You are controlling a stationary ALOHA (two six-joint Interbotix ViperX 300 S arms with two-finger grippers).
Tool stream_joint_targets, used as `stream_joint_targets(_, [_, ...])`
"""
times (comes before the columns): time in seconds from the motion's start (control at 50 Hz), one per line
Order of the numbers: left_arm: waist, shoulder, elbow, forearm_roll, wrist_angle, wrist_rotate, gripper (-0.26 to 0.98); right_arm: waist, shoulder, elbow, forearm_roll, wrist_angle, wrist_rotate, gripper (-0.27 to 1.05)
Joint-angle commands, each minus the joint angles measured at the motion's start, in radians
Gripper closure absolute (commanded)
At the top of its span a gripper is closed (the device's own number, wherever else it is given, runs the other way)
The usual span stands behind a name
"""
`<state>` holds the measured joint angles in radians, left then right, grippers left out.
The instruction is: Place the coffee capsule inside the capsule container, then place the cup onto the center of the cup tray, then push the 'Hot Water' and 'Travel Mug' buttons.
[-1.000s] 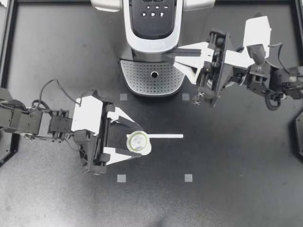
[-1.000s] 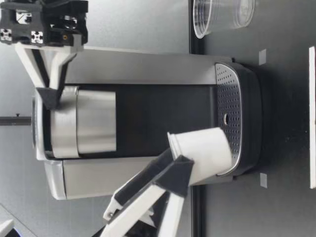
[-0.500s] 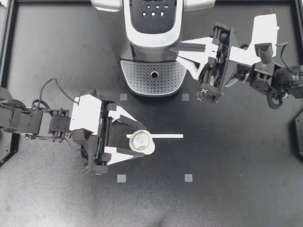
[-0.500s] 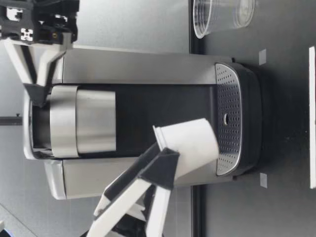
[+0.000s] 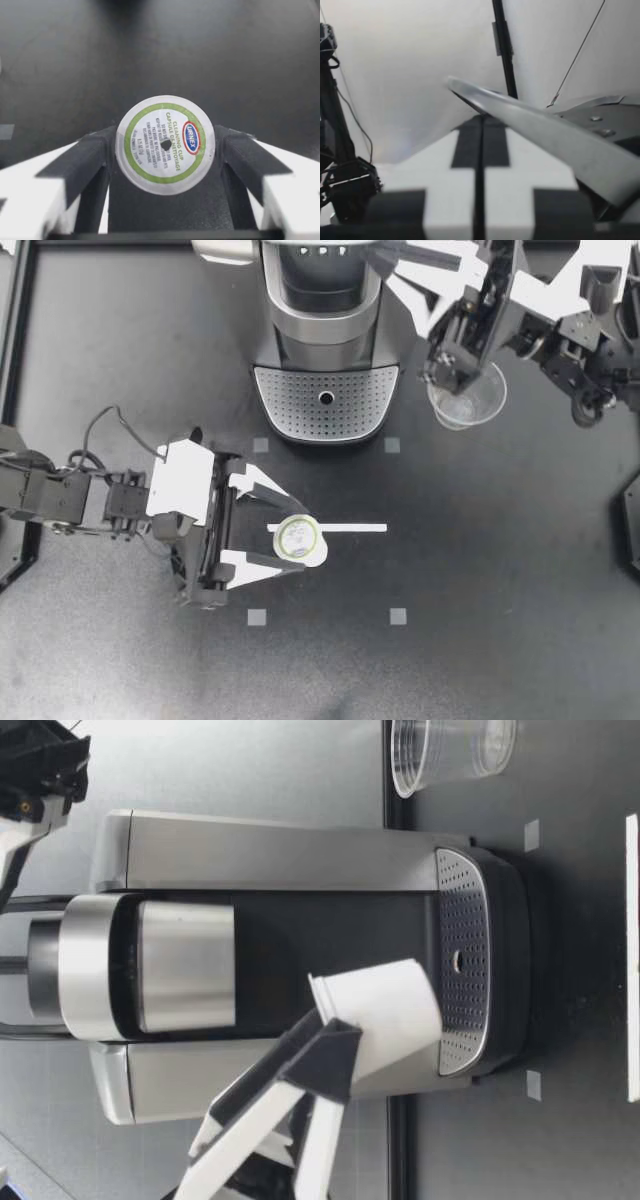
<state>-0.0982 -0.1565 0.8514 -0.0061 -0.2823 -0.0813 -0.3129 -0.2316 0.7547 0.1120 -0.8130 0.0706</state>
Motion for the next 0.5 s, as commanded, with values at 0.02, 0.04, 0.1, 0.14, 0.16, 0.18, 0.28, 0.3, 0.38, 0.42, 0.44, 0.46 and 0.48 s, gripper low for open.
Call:
stream_joint_targets(0.02, [-0.002, -0.023, -0.025, -0.002, -0.011, 0.003, 0.17, -0.04, 0.002, -0.038, 0.003, -0.011, 0.0, 0.72])
stream_joint_targets(0.04, [-0.002, -0.023, -0.025, -0.002, -0.011, 0.003, 0.17, -0.044, 0.002, -0.041, 0.003, -0.011, 0.0, 0.72])
stream_joint_targets(0.1, [-0.002, -0.023, -0.025, -0.002, -0.011, 0.003, 0.17, -0.06, 0.006, -0.049, 0.003, -0.011, 0.0, 0.72])
stream_joint_targets(0.14, [-0.002, -0.023, -0.026, -0.002, -0.012, 0.003, 0.17, -0.071, 0.008, -0.054, 0.003, -0.011, -0.002, 0.72])
stream_joint_targets(0.16, [-0.002, -0.025, -0.026, -0.002, -0.014, 0.003, 0.17, -0.077, 0.008, -0.057, 0.003, -0.011, -0.002, 0.72])
stream_joint_targets(0.18, [-0.002, -0.023, -0.026, -0.002, -0.015, 0.005, 0.17, -0.083, 0.009, -0.058, 0.003, -0.011, -0.002, 0.72])
stream_joint_targets(0.28, [-0.002, -0.026, -0.026, -0.002, -0.029, 0.011, 0.17, -0.115, 0.017, -0.074, 0.002, -0.011, -0.002, 0.72])
stream_joint_targets(0.3, [-0.002, -0.026, -0.026, -0.002, -0.032, 0.011, 0.17, -0.121, 0.018, -0.077, 0.003, -0.011, -0.002, 0.72])
stream_joint_targets(0.38, [-0.002, -0.026, -0.026, -0.002, -0.041, 0.012, 0.17, -0.141, 0.025, -0.086, 0.002, -0.011, -0.002, 0.72])
stream_joint_targets(0.42, [-0.002, -0.026, -0.026, -0.002, -0.044, 0.012, 0.17, -0.153, 0.031, -0.092, 0.002, -0.009, -0.002, 0.72])
stream_joint_targets(0.44, [-0.002, -0.026, -0.026, -0.002, -0.046, 0.012, 0.17, -0.158, 0.032, -0.095, 0.002, -0.008, -0.002, 0.72])
stream_joint_targets(0.46, [-0.002, -0.026, -0.026, -0.002, -0.048, 0.012, 0.17, -0.164, 0.035, -0.098, 0.002, -0.008, -0.002, 0.72])
stream_joint_targets(0.48, [-0.002, -0.026, -0.026, -0.002, -0.049, 0.012, 0.17, -0.169, 0.038, -0.101, 0.002, -0.006, -0.002, 0.72])
